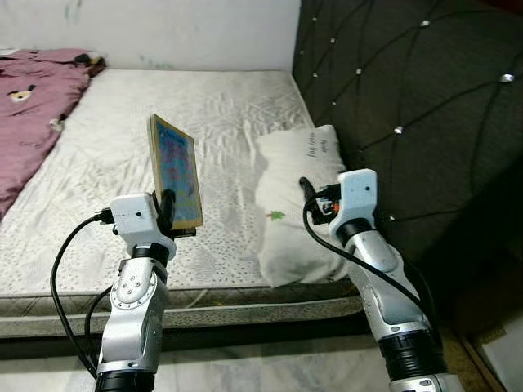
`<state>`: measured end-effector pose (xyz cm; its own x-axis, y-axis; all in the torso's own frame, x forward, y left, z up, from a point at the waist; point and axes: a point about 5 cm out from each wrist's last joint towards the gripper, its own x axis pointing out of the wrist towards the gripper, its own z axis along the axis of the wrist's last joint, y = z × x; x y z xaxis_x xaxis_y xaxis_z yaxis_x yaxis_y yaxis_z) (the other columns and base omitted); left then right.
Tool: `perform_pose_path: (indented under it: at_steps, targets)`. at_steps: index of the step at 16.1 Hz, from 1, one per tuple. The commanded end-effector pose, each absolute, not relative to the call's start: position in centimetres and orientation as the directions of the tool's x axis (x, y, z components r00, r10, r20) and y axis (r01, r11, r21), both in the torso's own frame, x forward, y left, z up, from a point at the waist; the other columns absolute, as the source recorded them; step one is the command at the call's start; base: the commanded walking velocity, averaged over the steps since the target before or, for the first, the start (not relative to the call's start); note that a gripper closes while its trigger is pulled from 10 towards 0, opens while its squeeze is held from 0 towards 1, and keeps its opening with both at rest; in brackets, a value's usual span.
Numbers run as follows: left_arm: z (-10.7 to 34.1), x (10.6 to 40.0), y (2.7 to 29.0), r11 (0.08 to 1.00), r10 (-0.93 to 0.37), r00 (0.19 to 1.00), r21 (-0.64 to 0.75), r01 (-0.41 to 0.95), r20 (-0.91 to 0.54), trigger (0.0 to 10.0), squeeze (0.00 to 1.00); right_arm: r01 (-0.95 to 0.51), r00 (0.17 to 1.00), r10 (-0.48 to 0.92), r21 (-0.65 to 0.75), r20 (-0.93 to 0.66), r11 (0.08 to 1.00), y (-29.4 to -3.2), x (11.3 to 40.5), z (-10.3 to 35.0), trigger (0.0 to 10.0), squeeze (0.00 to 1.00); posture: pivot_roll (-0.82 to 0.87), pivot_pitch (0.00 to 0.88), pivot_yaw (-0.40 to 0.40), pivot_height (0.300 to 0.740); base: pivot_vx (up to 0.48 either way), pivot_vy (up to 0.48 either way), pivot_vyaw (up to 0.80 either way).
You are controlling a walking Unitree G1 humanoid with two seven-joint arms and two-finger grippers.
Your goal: Clean up the room
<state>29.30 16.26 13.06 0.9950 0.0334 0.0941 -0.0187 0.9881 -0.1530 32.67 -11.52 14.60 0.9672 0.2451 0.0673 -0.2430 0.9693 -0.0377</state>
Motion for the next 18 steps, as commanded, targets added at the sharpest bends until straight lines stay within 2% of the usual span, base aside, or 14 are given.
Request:
perform_pose_path:
  at_steps: [1, 5, 8, 13, 18]
  targets:
    - [14.2, 29.3, 15.9, 0.988, 0.007, 0.988, -0.155, 0.017, 0.157, 10.0, 0.00, -0.256, 0.963, 0.257, -0.025, 0.079, 0.966, -11.5, 32.5, 14.9, 10.0, 0.00, 0.02, 0.055, -0.023, 0.740, 0.000, 0.000, 0.00]
    - [14.0, 29.2, 15.8, 0.987, -0.004, 0.989, -0.158, 0.028, 0.149, 10.0, 0.00, -0.259, 0.961, 0.262, -0.043, 0.090, 0.965, -11.9, 32.4, 14.8, 10.0, 0.00, 0.02, 0.064, -0.020, 0.740, 0.292, 0.000, 0.00]
    - [13.9, 29.2, 15.7, 0.987, -0.007, 0.989, -0.158, 0.031, 0.146, 10.0, 0.00, -0.255, 0.963, 0.257, -0.029, 0.085, 0.966, -12.1, 32.4, 14.7, 10.0, 0.00, 0.02, 0.067, -0.019, 0.740, 0.320, 0.000, 0.67]
    - [14.0, 29.2, 15.7, 0.986, -0.018, 0.989, -0.158, 0.041, 0.144, 10.0, 0.00, -0.258, 0.964, 0.257, 0.004, 0.074, 0.966, -11.9, 32.3, 14.3, 10.0, 0.00, 0.02, 0.069, -0.015, 0.740, 0.344, 0.000, 0.00]
    - [13.9, 29.2, 15.5, 0.985, -0.020, 0.990, -0.165, 0.043, 0.137, 10.0, 0.00, -0.241, 0.968, 0.240, -0.002, 0.076, 0.971, -12.8, 32.8, 14.6, 10.0, 0.00, 0.02, 0.069, -0.014, 0.740, 0.331, 0.000, 0.00]
